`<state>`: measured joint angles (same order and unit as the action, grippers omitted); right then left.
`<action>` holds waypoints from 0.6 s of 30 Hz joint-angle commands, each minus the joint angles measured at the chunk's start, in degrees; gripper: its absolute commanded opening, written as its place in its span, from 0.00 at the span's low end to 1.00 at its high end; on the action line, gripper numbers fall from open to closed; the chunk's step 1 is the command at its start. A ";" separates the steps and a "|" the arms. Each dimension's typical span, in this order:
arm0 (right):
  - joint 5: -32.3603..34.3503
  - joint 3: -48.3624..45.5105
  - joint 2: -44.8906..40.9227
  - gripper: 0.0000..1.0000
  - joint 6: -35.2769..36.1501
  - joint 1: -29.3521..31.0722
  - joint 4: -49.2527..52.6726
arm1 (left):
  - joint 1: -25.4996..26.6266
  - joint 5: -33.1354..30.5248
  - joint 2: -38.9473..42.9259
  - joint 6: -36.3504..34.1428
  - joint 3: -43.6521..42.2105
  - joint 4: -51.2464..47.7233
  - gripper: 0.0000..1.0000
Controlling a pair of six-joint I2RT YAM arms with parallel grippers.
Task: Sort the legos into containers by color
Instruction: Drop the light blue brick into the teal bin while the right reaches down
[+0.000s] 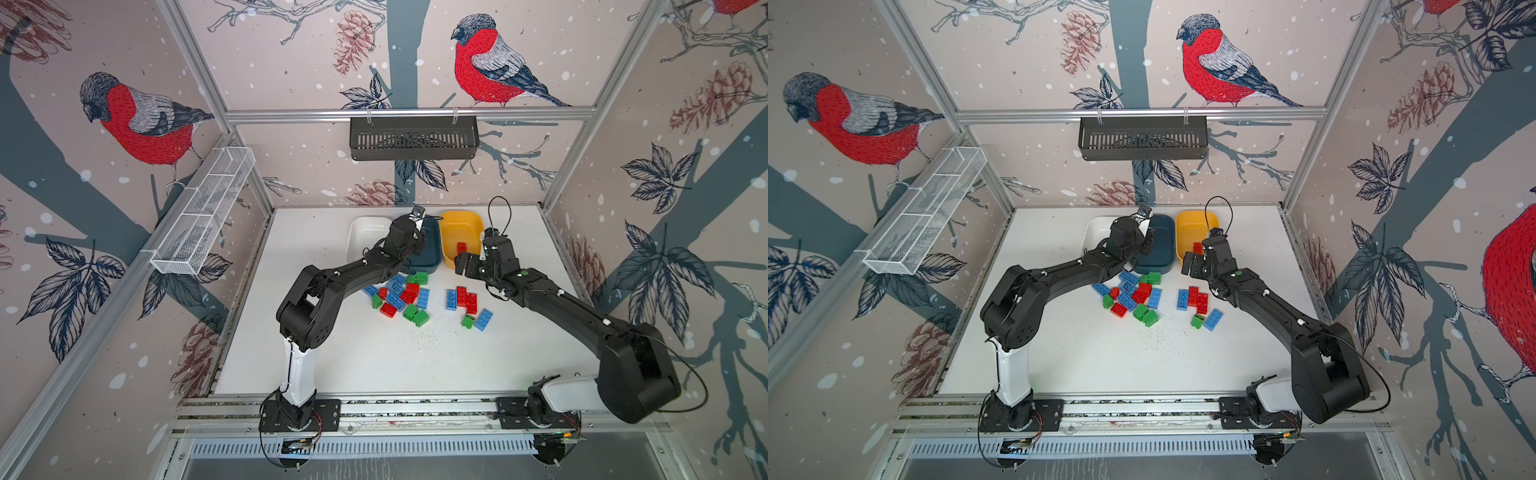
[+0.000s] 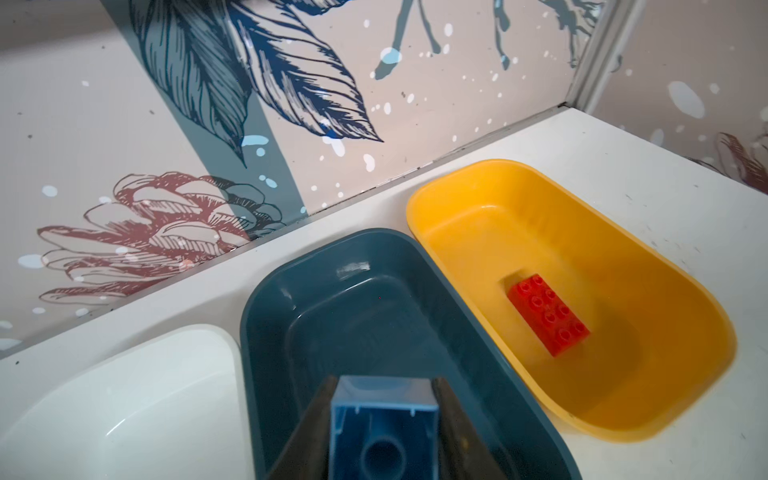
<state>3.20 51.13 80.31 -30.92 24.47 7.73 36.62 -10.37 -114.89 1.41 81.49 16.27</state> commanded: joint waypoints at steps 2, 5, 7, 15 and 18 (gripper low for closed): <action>0.44 1.97 2.39 0.97 -0.37 2.13 1.78 | -0.15 -6.48 -3.05 6.94 6.22 -9.54 0.29; 0.97 3.21 3.73 0.96 -0.12 3.60 2.46 | -0.08 -6.92 -3.81 8.41 9.43 -13.94 0.53; 1.69 3.77 4.47 0.96 -0.21 4.50 3.03 | -0.15 -6.32 -2.56 8.95 8.90 -14.20 0.65; 2.11 6.24 7.36 0.96 -1.46 7.15 7.21 | -0.15 -6.33 8.76 11.94 -2.48 -6.23 0.97; 1.51 5.77 7.90 0.95 -2.97 8.25 8.14 | -0.10 -8.27 13.25 12.69 -6.65 -4.88 0.97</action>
<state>4.38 56.95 87.74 -31.86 31.99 13.63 36.60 -16.16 -104.75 12.16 77.38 7.97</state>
